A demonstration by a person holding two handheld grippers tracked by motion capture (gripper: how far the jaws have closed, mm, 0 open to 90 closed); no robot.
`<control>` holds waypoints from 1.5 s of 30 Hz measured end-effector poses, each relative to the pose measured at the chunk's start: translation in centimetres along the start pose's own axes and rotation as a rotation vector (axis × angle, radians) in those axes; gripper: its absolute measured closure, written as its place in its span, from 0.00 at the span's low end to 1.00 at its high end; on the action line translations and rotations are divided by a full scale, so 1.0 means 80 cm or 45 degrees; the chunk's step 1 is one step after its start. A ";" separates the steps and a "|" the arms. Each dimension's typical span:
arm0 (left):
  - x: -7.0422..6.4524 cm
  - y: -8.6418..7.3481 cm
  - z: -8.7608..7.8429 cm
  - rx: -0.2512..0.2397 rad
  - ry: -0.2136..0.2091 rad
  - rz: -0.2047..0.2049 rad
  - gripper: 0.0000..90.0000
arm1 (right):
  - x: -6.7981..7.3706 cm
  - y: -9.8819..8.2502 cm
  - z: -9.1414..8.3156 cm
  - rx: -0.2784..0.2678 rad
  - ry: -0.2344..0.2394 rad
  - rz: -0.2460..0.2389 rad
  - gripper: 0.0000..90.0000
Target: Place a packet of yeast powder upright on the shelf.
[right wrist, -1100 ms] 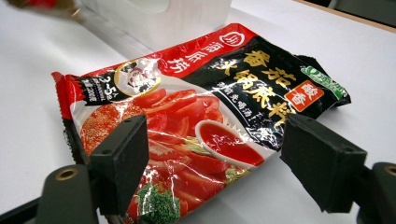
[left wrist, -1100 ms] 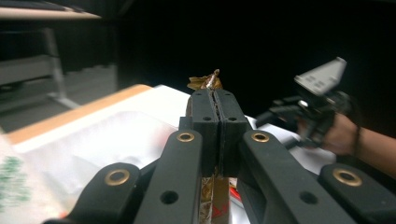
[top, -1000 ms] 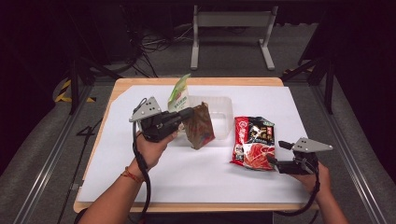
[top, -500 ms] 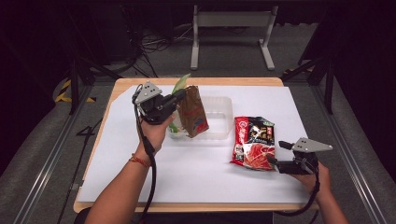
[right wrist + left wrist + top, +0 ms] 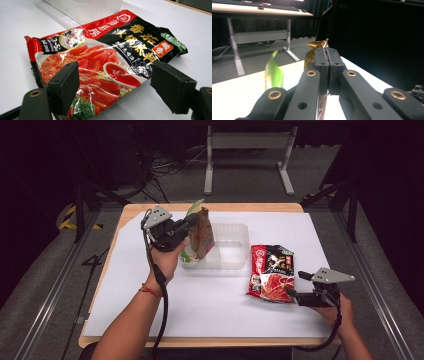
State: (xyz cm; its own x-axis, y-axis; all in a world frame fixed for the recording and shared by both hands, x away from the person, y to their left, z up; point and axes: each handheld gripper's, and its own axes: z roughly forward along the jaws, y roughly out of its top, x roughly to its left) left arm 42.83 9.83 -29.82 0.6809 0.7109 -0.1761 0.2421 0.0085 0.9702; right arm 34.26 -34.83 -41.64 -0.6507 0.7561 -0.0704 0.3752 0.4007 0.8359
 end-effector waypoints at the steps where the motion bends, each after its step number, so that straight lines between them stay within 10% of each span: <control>1: -0.003 0.001 0.003 0.003 0.001 0.000 0.98 | 0.000 0.000 0.000 -0.002 -0.001 0.002 0.26; 14: 0.012 -0.002 0.013 0.031 0.139 -0.003 0.98 | -0.002 -0.001 0.000 -0.003 0.002 0.008 0.26; 29: -0.003 -0.016 0.044 0.034 0.131 -0.004 0.98 | -0.002 -0.001 0.000 -0.002 0.001 0.009 0.26; 40: -0.007 -0.028 0.067 0.026 -0.016 -0.006 0.88 | -0.001 -0.002 0.000 0.002 0.001 0.006 0.26; 45: 0.006 -0.049 0.069 0.122 -0.077 -0.021 0.93 | -0.001 -0.001 0.001 0.004 0.002 0.003 0.26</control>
State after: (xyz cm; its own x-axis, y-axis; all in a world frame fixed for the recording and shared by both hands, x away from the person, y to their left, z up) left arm 46.07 6.26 -34.66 0.7160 0.6674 -0.2047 0.3166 -0.0491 0.9473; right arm 34.31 -34.86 -41.78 -0.6509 0.7562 -0.0673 0.3787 0.4003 0.8345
